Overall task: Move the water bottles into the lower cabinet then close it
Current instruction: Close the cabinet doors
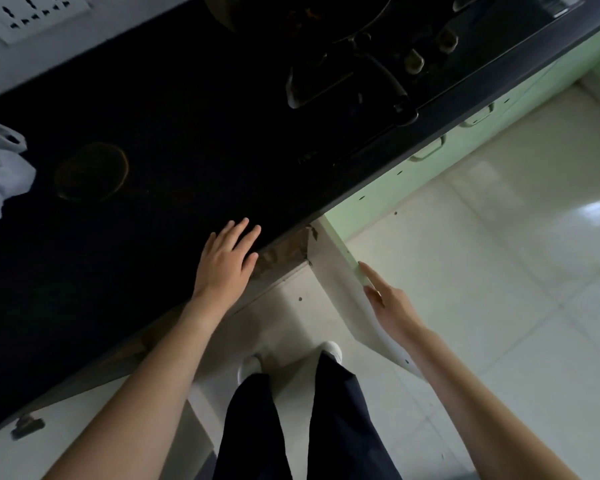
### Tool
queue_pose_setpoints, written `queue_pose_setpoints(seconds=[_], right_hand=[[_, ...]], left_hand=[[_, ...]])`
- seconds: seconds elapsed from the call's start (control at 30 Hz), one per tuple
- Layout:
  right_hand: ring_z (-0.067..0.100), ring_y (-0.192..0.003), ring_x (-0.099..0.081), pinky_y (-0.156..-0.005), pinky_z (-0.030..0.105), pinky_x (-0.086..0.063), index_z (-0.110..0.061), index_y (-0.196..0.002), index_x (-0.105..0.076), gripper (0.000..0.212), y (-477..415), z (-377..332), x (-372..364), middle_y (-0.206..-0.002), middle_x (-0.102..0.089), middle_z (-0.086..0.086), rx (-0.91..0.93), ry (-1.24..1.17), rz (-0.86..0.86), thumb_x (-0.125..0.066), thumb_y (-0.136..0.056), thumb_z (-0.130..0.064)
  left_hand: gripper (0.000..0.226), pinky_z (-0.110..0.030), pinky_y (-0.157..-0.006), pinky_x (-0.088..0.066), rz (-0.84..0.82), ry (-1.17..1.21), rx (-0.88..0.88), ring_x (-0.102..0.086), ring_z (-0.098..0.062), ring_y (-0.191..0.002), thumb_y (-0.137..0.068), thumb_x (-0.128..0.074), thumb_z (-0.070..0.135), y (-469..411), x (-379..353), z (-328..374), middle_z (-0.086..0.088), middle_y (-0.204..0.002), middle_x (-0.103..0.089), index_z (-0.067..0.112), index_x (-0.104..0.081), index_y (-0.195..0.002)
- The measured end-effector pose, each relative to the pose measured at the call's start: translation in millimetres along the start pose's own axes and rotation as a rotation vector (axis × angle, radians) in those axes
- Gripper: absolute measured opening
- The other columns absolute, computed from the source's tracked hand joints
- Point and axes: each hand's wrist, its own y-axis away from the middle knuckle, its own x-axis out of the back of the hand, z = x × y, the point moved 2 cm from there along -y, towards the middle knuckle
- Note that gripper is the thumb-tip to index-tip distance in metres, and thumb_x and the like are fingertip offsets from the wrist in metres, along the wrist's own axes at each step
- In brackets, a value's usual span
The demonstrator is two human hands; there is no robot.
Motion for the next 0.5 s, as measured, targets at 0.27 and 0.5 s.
queue_pose_setpoints(seconds=[0.27,0.5], right_hand=[[0.027,-0.102,-0.06,-0.081,0.024,-0.039,-0.042,-0.149,-0.032,0.047,20,-32,-52,-0.129,-0.06,0.004,-0.115,-0.199,0.128,-0.042,-0.105,-0.029],[0.025,-0.098,-0.063,-0.079,0.037,-0.049,-0.048,-0.147,-0.033,0.064,29,-104,-135,-0.113,-0.066,0.002,-0.187,-0.691,0.239,-0.052,-0.094,-0.017]], left_hand=[[0.047,-0.039,-0.121,-0.016,-0.036,0.092,-0.196,-0.021,-0.021,-0.149,-0.103,-0.047,0.028,20,11,-53,-0.002,-0.158,-0.032,0.02,-0.041,-0.149],[0.045,-0.036,-0.121,-0.012,-0.07,0.157,-0.296,-0.019,-0.018,-0.149,-0.103,-0.045,0.022,38,15,-82,0.0,-0.158,-0.031,0.02,-0.04,-0.148]])
